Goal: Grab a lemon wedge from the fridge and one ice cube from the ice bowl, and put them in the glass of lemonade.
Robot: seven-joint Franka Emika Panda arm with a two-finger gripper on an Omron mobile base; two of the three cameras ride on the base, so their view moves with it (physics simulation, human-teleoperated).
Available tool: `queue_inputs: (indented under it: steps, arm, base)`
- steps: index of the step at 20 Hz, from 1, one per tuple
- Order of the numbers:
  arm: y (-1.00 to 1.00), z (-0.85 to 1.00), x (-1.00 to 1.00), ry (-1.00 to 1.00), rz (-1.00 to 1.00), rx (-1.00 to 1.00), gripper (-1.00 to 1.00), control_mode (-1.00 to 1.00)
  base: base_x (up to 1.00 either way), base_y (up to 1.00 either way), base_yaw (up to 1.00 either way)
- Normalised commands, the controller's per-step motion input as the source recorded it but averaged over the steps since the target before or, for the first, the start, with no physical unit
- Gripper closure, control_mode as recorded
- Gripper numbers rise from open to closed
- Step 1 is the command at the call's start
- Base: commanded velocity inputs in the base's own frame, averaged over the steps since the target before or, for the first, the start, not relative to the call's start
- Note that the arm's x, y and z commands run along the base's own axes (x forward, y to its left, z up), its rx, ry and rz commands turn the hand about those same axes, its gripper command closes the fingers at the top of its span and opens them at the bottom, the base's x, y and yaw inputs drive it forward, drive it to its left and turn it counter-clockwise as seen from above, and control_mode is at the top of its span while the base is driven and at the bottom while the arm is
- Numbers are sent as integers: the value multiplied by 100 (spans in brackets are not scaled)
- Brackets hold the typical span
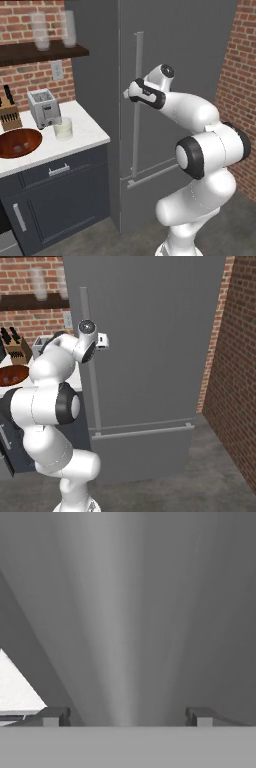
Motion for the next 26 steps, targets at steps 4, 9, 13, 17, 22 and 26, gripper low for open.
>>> queue_inputs:
  steps: [4,9,13,17,22,26]
  arm:
    - [0,0,4,1,0,0,100,-100]
    - [-3,0,0,6,0,0,100,-100]
    - [-27,0,0,8,-4,0,100,-100]
    - [-63,2,-6,3,-10,0,100,-100]
    - [-94,0,-31,0,-15,6,100,-100]
    - [-100,0,-48,-3,-15,11,100,-100]
  base:
    - [0,0,0]
    - [0,0,0]
    - [0,0,0]
    - [0,0,0]
    - [0,0,0]
    - [0,0,0]
